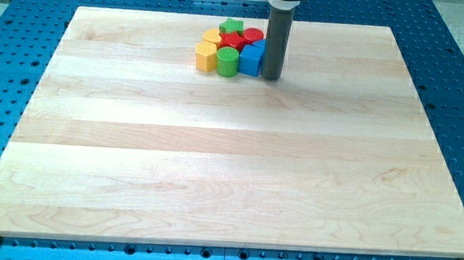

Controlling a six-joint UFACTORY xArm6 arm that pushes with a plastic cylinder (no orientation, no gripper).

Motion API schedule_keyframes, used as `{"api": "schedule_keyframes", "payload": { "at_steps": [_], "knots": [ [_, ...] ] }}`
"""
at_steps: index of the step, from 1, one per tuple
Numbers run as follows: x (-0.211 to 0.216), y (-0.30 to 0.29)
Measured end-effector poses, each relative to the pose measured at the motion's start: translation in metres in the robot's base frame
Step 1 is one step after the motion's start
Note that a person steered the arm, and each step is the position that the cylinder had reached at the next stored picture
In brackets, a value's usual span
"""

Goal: Move your arm towards the blue triangle

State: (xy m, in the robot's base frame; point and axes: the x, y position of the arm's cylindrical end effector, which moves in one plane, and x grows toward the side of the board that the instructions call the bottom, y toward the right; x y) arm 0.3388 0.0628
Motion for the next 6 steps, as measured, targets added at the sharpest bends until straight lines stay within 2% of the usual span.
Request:
{"api": "schedule_keyframes", "payload": {
  "at_steps": [2,3,4,5,6],
  "knots": [
    [0.000,-0.005],
    [0.031,0.009],
    [0.041,0.038],
    [-0.022,0.079],
    [-0.088,0.075]
  ]
}}
